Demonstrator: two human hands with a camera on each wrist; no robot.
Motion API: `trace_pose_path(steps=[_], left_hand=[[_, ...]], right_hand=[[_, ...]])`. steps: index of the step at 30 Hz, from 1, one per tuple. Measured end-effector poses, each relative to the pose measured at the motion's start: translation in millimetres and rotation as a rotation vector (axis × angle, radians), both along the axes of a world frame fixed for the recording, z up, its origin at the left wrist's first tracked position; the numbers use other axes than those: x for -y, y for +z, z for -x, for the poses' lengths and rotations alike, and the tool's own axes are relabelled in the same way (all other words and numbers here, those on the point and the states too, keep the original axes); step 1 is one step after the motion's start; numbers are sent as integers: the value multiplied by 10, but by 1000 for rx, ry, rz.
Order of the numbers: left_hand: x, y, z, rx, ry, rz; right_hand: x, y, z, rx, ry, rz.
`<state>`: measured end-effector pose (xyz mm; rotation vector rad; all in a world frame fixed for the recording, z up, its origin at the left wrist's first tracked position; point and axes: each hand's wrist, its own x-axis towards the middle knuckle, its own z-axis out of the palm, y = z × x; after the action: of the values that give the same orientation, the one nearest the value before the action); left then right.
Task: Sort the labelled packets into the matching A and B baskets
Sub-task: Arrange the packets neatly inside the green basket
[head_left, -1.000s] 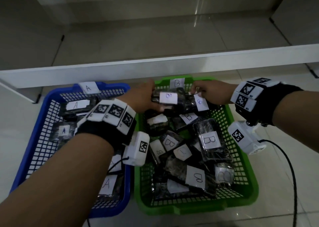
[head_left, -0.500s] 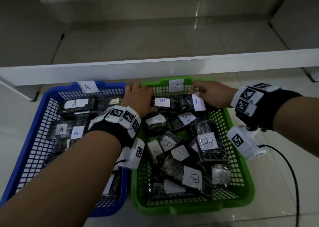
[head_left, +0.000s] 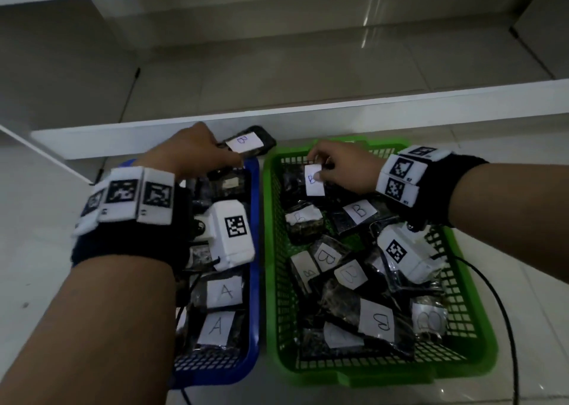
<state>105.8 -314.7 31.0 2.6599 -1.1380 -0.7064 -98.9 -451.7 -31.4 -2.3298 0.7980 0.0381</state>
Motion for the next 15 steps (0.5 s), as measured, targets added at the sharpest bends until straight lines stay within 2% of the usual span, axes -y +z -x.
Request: trace_pose_path(steps=[2,4,6,9,12,14,15], left_hand=[[-26,65,-58,-40,12,46],[-34,77,-59,-63,23,100],[-39,45,-12,-109,10,102],[-42,-31,92,-231,-108,-23],[-4,-77,255,-447,-175,-105],[47,-102,355,-451,-169,-87],[80,-103,416,-425,-175,-81]], right_hand=[[-43,-70,-74,8,-3,106],[-63,-148,-111,-84,68,339],[-79,-198,-93,-135,73,417],[-105,-233,-43,-97,13,328],[-121,-212,23,35,-84,274],[-105,-161,59,145,-236,223],[-88,-125,65,224,-339,111]])
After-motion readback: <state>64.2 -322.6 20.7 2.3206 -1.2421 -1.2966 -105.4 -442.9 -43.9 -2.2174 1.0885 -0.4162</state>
